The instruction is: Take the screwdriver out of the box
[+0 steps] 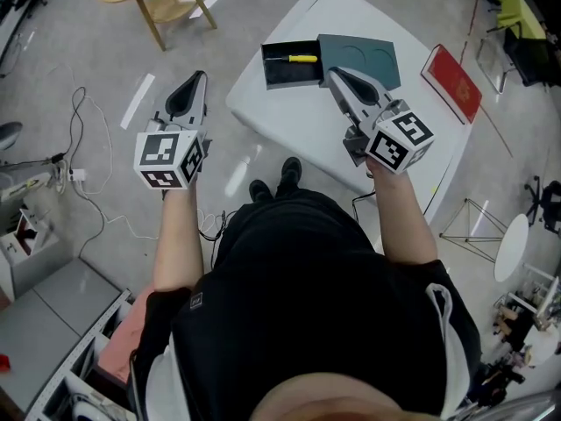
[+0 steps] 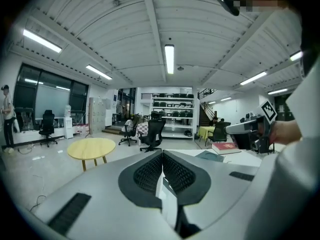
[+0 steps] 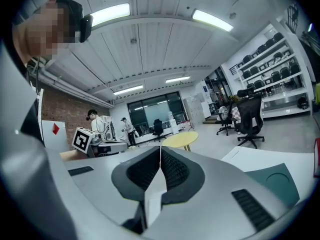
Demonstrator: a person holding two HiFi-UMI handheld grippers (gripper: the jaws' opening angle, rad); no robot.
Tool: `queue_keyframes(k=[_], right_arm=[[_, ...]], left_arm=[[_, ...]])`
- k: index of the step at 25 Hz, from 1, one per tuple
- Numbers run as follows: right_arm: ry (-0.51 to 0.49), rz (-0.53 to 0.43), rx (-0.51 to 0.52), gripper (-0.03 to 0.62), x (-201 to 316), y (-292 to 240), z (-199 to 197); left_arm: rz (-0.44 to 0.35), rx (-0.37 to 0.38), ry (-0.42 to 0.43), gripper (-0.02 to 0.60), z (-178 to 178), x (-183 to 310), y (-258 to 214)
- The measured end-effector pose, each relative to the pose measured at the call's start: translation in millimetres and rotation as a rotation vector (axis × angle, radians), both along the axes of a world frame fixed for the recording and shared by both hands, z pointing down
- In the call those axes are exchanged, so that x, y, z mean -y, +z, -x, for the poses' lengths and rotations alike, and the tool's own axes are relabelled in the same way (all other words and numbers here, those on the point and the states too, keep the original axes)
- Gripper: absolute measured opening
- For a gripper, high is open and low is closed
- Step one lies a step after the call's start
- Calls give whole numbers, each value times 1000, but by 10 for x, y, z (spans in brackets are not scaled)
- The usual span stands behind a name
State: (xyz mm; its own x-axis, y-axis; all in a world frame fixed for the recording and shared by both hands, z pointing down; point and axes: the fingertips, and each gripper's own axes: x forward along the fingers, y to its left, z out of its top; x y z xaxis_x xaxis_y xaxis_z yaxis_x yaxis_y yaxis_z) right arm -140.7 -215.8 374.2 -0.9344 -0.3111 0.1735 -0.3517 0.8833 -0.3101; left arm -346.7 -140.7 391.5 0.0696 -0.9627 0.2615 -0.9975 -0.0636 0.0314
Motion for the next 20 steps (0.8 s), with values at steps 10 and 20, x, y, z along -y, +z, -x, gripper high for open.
queue_keyframes(k=[10, 20], right_arm=[[-116, 29, -65, 32, 546, 295, 46], [-236, 4, -330, 34, 858, 854, 616]], left_arm=[[35, 34, 16, 17, -173, 648, 48], [44, 31, 74, 17, 79, 1041, 282]])
